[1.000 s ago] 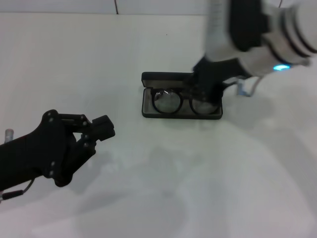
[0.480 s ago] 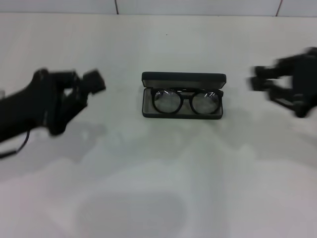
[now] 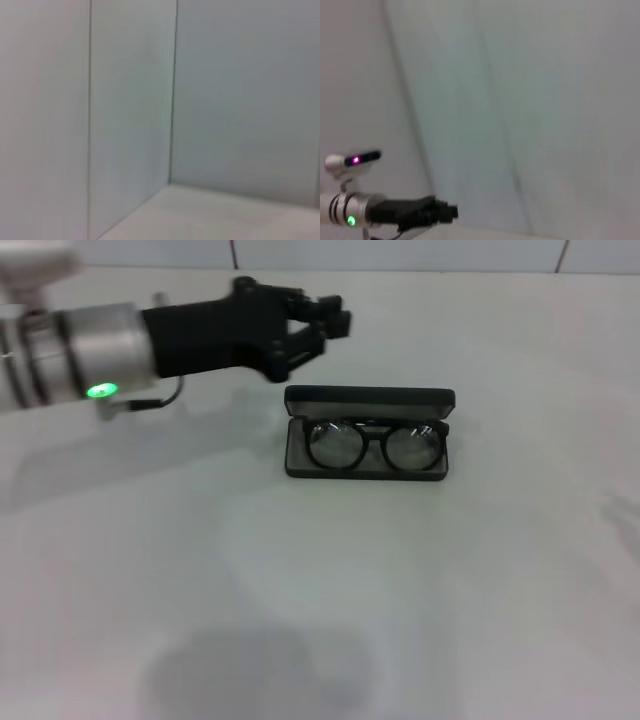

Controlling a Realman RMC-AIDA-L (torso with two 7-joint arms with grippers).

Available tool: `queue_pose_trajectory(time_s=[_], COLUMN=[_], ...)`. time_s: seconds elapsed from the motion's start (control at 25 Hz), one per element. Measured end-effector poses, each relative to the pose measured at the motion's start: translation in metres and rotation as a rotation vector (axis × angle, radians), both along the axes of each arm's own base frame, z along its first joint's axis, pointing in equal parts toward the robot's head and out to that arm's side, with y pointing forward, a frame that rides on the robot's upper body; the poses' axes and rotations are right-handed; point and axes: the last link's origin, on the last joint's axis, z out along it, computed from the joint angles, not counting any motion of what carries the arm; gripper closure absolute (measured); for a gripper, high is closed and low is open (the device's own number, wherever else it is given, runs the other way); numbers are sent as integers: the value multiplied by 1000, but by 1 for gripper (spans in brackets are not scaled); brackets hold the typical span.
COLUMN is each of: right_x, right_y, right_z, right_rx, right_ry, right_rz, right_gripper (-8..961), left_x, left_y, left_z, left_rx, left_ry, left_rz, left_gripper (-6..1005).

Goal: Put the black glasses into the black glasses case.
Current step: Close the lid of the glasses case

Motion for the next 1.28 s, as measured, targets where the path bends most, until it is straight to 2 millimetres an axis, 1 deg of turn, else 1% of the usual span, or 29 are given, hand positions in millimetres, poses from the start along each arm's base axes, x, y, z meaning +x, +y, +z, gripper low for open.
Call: queue_pose_trajectory(time_s=[0.04, 0.16, 0.28, 0.32, 0.36, 0.52, 0.6, 0.64, 0.68, 0.76, 0.8, 0.92, 1.04, 1.12, 1.28], right_x=[9, 26, 32, 31, 31, 20, 19, 15, 14, 11, 8, 3, 4, 4, 2], right_y=[-5, -16, -20, -18, -18, -5, -2, 6, 9, 20, 27, 40, 46, 51, 58], right_z=[1, 1, -5, -11, -11, -27, -29, -31, -32, -34, -36, -39, -39, -41, -45], right_rx=[14, 27, 13, -11, -11, -63, -68, -77, -80, -88, -92, -93, -80, -76, -82], right_ry=[17, 35, 43, 52, 52, 36, 30, 16, 10, -11, -18, -30, -41, -49, -48], right_rz=[-26, -84, -109, -98, -98, -26, -16, 0, 3, 10, 14, 18, 4, -2, -4], right_gripper=[800, 800, 800, 799, 799, 799, 799, 799, 799, 799, 799, 799, 800, 801, 801], left_x=[3, 9, 12, 10, 8, 4, 3, 0, -2, -15, -22, -27, -27, -27, -23], left_y=[7, 14, 12, 11, 9, -4, -12, -17, -21, -33, -40, -52, -54, -51, -39], left_z=[-6, -28, -41, -42, -43, -41, -38, -36, -35, -32, -33, -39, -50, -59, -71], left_rx=[12, 14, 4, 3, -1, -34, -56, -65, -65, -66, -69, -81, -78, -54, -12], left_ry=[41, 132, 166, 166, 161, 110, 79, 70, 67, 77, 92, 133, 170, 193, 222], left_rz=[9, 20, 12, 13, 15, 7, -13, -16, -14, 15, 31, 58, 77, 85, 95], left_gripper=[817, 818, 819, 820, 820, 822, 822, 822, 822, 822, 823, 823, 823, 823, 824])
